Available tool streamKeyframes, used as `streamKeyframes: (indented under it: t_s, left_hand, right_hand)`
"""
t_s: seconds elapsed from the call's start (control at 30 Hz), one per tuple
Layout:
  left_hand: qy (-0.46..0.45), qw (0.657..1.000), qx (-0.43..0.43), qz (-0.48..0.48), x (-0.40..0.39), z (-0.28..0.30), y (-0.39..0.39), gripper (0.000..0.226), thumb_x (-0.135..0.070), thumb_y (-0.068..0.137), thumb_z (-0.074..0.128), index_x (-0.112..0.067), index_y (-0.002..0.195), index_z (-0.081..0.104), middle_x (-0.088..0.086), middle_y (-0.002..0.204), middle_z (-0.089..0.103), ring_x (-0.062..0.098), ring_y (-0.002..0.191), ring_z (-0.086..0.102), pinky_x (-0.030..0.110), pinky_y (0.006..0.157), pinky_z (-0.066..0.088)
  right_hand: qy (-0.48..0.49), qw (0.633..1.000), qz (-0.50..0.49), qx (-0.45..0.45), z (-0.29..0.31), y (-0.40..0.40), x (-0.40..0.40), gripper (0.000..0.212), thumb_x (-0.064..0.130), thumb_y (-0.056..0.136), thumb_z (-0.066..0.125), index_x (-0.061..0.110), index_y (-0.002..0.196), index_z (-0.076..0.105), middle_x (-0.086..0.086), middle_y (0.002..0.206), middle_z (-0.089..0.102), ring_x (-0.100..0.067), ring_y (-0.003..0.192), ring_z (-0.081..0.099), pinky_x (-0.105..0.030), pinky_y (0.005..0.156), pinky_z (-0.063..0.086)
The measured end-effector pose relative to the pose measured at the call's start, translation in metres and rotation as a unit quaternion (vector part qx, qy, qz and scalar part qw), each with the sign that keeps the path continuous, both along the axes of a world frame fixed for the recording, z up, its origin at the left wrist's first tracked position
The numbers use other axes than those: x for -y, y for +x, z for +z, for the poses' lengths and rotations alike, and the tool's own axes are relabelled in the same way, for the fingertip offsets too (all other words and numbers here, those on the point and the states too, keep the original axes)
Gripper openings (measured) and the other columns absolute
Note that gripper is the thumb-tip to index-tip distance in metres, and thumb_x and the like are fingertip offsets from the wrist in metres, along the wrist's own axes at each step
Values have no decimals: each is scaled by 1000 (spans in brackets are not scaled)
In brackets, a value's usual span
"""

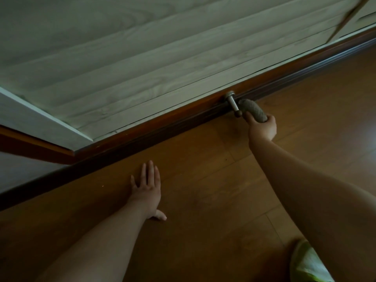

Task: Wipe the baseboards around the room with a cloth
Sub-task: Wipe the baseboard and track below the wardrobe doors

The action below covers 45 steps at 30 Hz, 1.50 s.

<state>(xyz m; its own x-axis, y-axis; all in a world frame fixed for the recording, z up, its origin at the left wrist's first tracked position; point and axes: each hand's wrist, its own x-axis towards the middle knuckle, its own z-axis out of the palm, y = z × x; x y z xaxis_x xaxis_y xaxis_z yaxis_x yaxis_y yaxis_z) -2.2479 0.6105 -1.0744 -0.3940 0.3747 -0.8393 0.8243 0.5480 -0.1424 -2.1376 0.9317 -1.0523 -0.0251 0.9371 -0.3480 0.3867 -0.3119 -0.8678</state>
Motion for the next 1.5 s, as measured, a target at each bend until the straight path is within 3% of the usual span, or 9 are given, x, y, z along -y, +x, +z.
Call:
streamKeyframes:
  t_s: [0.13,0.27,0.4,0.53,0.63,0.77,0.97,1.23,1.5]
  left_hand:
    - [-15,1000,-7,-4,-2,2,0,150,-71,68,74,-2,141,-38,22,141,-53,44,135,-41,67,117,-2]
    - [-27,999,-15,-5,-5,4,2,151,-72,68,74,-2,143,-36,23,146,-48,45,139,-36,66,118,-1]
    - [-12,999,-22,-20,-4,6,4,148,-72,71,71,1,145,-34,26,147,-46,48,140,-33,67,118,0]
    - [-27,999,1,-44,-1,5,2,130,-75,78,62,-4,155,-14,29,156,-30,53,137,-35,70,116,-2]
    - [-13,999,-9,-43,1,6,2,133,-74,76,64,-2,154,-16,27,155,-33,51,138,-35,68,116,0]
    - [22,999,-22,-22,1,6,3,149,-70,71,73,-1,143,-37,23,147,-47,45,141,-34,64,119,1]
    - [35,999,-10,-1,2,4,3,150,-67,69,77,-3,144,-36,20,150,-45,42,142,-33,63,119,-2]
    - [33,999,-13,-3,2,3,2,150,-70,68,75,-3,142,-37,21,148,-47,43,140,-36,64,119,0]
    - [-12,1000,-12,11,-6,8,5,150,-68,69,76,-4,140,-40,20,142,-52,42,137,-40,63,119,-4]
  right_hand:
    - [-46,999,12,-24,-2,-6,55,46,33,84,76,22,123,55,5,112,61,-14,104,62,-23,78,52]
    - [-43,988,146,-38,-3,-24,132,44,30,82,78,24,119,55,9,110,62,-9,104,62,-29,89,56]
    - [-2,948,314,-55,7,-50,195,42,29,81,79,30,114,53,19,106,56,1,102,57,-21,87,53]
    - [12,930,365,-50,13,-79,228,44,34,80,79,22,116,56,11,110,58,-5,104,56,-23,89,51]
    - [37,930,365,-28,12,-86,221,41,35,81,78,21,113,56,10,108,56,-6,103,55,-25,90,52]
    - [69,935,347,-4,8,-69,174,44,32,83,77,20,118,55,12,109,54,-3,103,53,-11,79,45]
    - [0,994,110,-10,17,-41,88,52,33,85,75,14,128,52,-1,120,60,-17,113,59,-22,84,45]
    - [-100,992,-47,-65,12,-35,72,51,38,85,75,16,125,54,2,105,59,-16,92,59,-29,79,49]
    - [-31,997,70,21,4,18,72,50,39,83,76,22,123,53,6,109,59,-11,98,60,-22,75,48]
